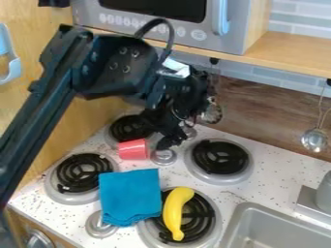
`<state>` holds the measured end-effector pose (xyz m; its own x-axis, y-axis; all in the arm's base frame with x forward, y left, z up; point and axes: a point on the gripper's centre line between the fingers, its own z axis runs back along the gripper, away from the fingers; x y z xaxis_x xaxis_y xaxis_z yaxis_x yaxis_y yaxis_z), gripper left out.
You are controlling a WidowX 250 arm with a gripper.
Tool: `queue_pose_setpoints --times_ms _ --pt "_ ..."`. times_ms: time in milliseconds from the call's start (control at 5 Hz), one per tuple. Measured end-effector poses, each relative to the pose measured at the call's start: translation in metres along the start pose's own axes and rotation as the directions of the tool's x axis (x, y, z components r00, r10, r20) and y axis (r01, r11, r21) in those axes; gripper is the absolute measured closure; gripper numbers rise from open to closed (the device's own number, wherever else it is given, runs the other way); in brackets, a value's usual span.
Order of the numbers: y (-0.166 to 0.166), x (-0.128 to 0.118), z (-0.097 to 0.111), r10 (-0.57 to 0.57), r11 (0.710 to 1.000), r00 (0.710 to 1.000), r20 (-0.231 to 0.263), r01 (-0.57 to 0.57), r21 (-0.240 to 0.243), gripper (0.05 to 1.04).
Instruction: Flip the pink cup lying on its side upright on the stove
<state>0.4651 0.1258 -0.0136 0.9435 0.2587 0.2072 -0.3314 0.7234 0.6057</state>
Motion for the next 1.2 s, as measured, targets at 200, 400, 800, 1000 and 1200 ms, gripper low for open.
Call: queue_pose_setpoints --times_ms 200,400,800,1000,1200 --pt "0.003 0.004 -0.015 0.014 1.000 0.999 -0.039 -0.014 -0.002 0.083" --pt "0.009 0.001 -0.024 0.009 1.000 0.998 -0.069 -0.009 0.008 0.083" --pt "0.010 -0.012 -0.024 -0.013 1.000 0.993 -0.116 0.014 0.010 0.390" --pt "0.013 -0.020 -0.019 -0.035 0.999 0.991 -0.131 0.035 -0.005 0.610" --pt "0.011 -0.033 -0.024 -0.065 0.998 0.986 -0.155 0.064 -0.014 0.818"
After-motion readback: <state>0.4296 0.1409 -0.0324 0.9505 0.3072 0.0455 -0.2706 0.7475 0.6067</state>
